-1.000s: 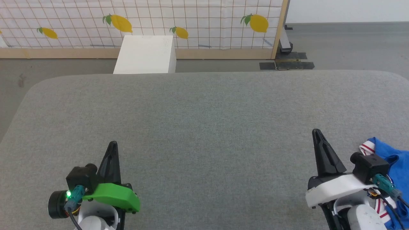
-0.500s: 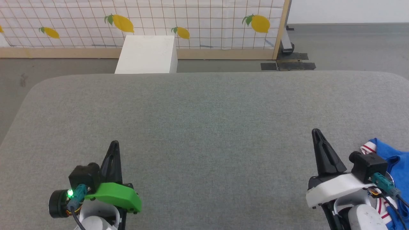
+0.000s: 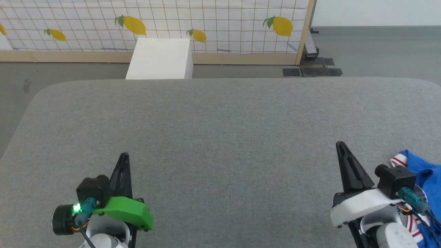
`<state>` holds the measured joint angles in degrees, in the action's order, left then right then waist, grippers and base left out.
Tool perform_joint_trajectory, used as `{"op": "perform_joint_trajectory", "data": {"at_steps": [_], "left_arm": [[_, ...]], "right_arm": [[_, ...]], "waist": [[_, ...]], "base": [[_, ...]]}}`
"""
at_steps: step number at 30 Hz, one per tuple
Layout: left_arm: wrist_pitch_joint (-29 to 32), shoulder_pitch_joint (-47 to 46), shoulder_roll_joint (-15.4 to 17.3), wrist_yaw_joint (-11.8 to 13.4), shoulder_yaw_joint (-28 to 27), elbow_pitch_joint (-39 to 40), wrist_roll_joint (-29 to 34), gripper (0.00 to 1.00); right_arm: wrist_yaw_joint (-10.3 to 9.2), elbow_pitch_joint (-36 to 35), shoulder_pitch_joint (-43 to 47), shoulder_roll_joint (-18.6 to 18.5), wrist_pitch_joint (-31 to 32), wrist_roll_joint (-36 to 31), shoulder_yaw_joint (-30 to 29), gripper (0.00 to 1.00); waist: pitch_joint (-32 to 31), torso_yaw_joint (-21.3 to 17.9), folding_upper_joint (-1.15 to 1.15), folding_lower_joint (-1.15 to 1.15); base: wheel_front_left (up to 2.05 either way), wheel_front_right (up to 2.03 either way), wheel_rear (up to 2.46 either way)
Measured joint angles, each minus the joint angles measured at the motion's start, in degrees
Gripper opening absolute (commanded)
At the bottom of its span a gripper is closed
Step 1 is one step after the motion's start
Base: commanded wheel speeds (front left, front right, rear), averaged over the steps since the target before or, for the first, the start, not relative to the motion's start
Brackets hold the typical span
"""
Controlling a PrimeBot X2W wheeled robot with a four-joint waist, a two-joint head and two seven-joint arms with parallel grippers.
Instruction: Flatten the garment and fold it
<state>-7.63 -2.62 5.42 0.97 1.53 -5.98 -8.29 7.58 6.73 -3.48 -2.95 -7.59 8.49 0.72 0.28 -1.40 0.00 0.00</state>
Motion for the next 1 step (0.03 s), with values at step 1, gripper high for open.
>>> {"op": "perform_joint_trajectory", "data": {"at_steps": [1], "left_arm": [[0.0, 0.0, 0.0, 0.0, 0.0, 0.1, 0.1, 0.0]], "right_arm": [[0.0, -0.1, 0.0, 0.0, 0.0, -0.1, 0.0, 0.0]], "waist": [[0.0, 0.0, 0.0, 0.0]], "base": [[0.0, 0.0, 0.0]]}}
